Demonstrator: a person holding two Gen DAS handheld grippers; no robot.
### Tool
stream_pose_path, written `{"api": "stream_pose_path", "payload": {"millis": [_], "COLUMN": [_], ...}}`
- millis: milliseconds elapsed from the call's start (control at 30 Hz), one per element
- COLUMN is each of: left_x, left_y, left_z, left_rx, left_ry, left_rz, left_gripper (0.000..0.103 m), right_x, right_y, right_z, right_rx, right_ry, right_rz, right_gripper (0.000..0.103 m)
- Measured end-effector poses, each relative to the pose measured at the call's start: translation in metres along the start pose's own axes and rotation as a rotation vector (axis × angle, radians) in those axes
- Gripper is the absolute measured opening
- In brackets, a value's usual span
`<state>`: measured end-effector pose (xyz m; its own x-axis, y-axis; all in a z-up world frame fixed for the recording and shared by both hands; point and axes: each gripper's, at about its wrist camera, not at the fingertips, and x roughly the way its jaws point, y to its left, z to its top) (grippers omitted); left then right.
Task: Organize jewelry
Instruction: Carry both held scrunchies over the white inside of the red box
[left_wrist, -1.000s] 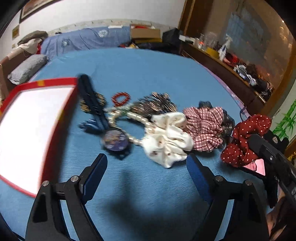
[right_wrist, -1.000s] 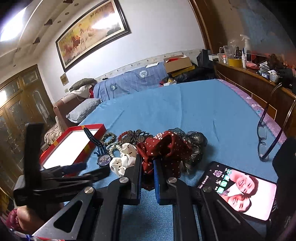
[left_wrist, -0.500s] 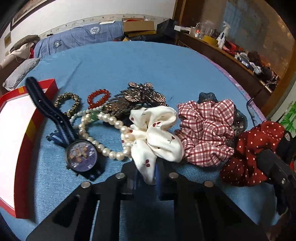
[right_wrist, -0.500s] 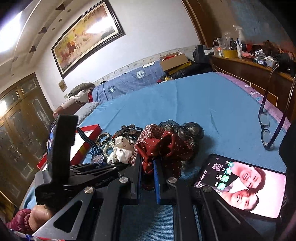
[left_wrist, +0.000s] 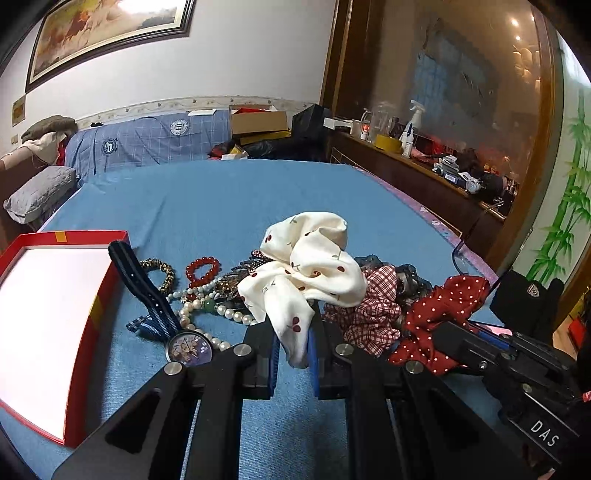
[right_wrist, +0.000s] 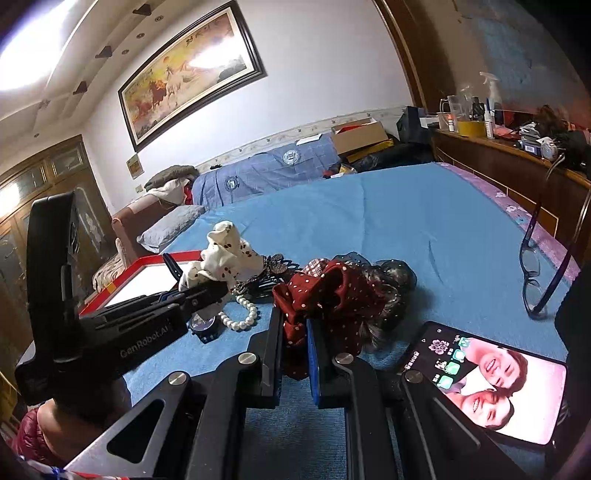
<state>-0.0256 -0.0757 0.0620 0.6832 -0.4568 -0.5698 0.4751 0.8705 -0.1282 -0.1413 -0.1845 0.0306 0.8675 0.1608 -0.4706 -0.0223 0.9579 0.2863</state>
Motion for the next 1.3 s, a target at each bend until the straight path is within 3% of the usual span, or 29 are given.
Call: {"api": "stream_pose_path", "payload": {"millis": [1033, 1300], "left_x": [-0.035, -0.073], "left_y": [0.02, 0.036], "left_z": [-0.031, -0.046], "left_rx": [-0.052, -0.069], "left_ry": [-0.004, -0.024], "left_rz": [0.048, 0.103], "left_gripper": [0.012, 0.012], "right_x": [-0.005, -0.005], "right_y": [0.004, 0.009], "right_z": [-0.003, -0.003], "right_rx": [-0.025, -0.046], "right_ry": [-0.021, -0.023], "right_rz": [0.002, 0.002], "right_gripper": [0.012, 0.012]}}
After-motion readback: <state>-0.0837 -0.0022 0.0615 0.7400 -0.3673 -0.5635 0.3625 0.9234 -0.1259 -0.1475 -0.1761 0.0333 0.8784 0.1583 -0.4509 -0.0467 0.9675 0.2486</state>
